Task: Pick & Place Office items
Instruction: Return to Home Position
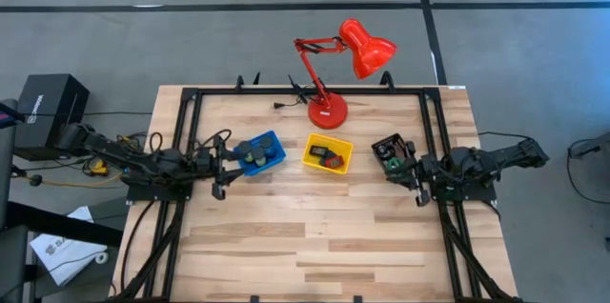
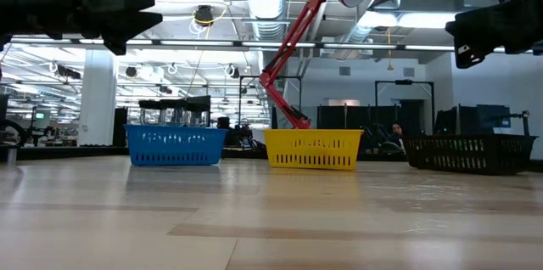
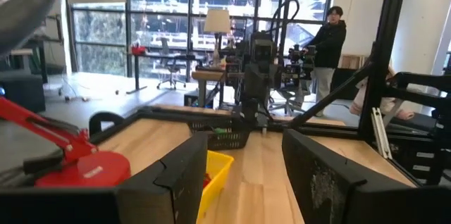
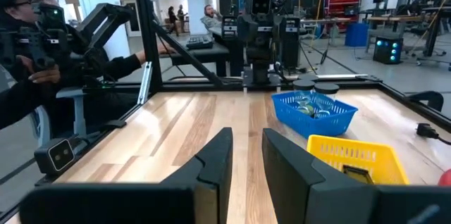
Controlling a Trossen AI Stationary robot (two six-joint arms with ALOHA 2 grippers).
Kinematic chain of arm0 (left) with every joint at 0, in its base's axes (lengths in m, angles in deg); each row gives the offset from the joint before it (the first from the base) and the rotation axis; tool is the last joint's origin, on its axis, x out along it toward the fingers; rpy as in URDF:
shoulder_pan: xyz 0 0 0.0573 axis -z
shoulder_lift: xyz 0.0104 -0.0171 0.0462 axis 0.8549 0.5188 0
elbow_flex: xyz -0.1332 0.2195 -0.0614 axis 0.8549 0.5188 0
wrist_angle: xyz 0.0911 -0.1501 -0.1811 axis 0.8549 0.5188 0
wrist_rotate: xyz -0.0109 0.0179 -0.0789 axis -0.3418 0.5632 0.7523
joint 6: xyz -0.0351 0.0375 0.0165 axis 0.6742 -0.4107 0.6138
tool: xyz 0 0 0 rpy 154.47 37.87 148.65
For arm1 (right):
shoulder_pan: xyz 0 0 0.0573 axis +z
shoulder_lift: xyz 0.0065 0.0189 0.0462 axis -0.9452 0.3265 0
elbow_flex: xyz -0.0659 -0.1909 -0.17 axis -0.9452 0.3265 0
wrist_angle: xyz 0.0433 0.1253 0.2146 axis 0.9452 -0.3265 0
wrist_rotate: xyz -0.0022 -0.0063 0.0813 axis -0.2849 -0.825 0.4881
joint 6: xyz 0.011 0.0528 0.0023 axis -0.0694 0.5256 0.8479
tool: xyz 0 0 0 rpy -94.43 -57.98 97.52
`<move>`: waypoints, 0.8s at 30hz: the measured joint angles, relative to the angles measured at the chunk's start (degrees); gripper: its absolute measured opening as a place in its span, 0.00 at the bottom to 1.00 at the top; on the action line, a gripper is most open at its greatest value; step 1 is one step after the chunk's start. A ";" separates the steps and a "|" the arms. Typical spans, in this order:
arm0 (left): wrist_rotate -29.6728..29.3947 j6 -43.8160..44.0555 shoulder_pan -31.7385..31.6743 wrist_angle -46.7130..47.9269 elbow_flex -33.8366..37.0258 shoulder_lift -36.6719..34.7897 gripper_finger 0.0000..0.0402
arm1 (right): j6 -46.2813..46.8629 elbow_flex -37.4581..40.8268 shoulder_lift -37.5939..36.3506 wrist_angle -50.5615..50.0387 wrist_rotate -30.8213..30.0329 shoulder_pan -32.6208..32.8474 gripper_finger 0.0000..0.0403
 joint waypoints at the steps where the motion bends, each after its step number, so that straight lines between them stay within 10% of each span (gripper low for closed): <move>1: 0.02 0.58 0.00 0.00 0.00 0.35 0.45 | 0.00 0.00 0.00 0.00 0.00 0.00 0.18; 24: 0.06 0.94 0.00 -0.52 0.00 0.74 0.45 | 0.00 0.02 0.02 -0.04 0.00 0.00 0.18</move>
